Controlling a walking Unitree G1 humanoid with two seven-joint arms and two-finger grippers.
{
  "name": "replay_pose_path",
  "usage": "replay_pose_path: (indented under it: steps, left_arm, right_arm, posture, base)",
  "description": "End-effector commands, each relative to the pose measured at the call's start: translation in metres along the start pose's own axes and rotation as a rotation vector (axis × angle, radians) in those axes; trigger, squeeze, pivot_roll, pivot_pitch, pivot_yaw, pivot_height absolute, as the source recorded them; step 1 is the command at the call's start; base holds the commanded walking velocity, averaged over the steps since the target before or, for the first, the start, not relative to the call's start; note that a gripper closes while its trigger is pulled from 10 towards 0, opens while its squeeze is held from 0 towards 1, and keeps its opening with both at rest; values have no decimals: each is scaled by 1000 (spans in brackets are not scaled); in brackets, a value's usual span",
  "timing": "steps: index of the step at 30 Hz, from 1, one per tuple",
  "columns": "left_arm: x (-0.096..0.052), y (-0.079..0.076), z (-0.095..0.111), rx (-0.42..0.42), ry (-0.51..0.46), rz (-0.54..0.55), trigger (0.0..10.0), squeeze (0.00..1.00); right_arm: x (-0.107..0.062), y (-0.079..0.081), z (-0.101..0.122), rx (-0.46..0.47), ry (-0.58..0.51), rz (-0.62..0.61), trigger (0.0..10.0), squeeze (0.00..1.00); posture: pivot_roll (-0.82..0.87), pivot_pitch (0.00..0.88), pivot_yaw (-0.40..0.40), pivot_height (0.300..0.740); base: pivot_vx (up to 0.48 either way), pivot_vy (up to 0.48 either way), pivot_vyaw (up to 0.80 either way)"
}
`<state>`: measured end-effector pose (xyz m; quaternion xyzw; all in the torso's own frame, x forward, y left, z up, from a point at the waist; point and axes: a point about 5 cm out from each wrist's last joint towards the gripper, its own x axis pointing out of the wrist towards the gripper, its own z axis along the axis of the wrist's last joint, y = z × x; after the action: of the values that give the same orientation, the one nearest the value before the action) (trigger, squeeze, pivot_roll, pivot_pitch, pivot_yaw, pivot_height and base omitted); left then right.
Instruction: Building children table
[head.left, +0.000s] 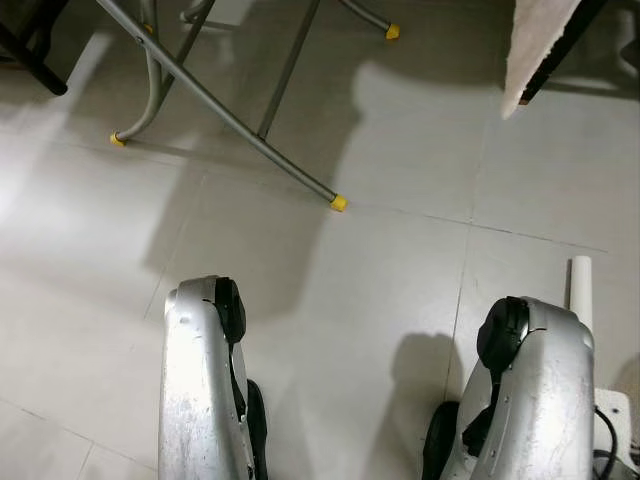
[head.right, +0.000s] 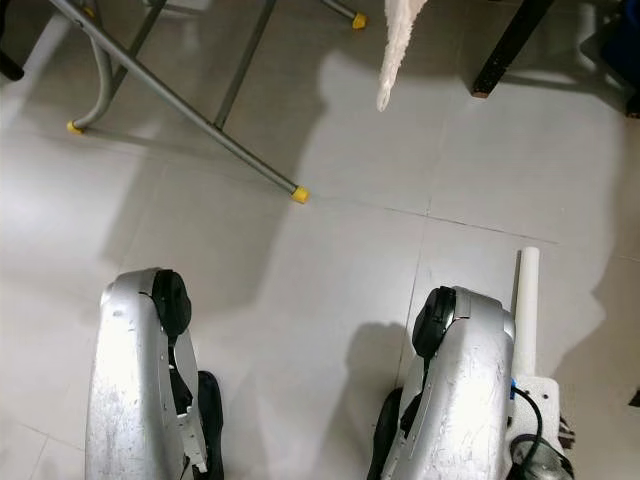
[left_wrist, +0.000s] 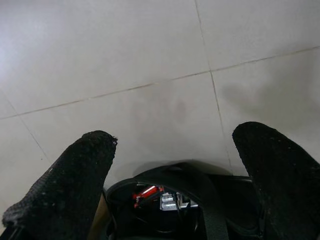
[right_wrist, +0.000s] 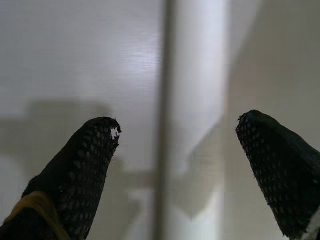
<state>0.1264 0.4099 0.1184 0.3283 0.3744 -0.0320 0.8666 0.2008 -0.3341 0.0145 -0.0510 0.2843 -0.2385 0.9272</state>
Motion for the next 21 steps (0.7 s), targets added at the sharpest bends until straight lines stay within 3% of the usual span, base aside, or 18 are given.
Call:
replay_pose_path:
  steps: [1,11,21]
  left_arm:
    - [-4,-1,-13,-6,70,-19,10000,0]
    - [-14,4,-8,10,74,-18,10000,0]
    - [-18,4,-10,20,87,-25,10000,0]
  right_arm:
    - [-6,0,-26,10,95,-3,10000,0]
    - [-11,-10,-29,19,118,-34,10000,0]
    - [-18,-5,-63,60,250,-30,10000,0]
  posture:
    - [274,505,142,300]
    - [286,517,151,300]
    - [294,523,163,300]
  base:
    - [0,0,0]
    - [0,0,0]
    - [0,0,0]
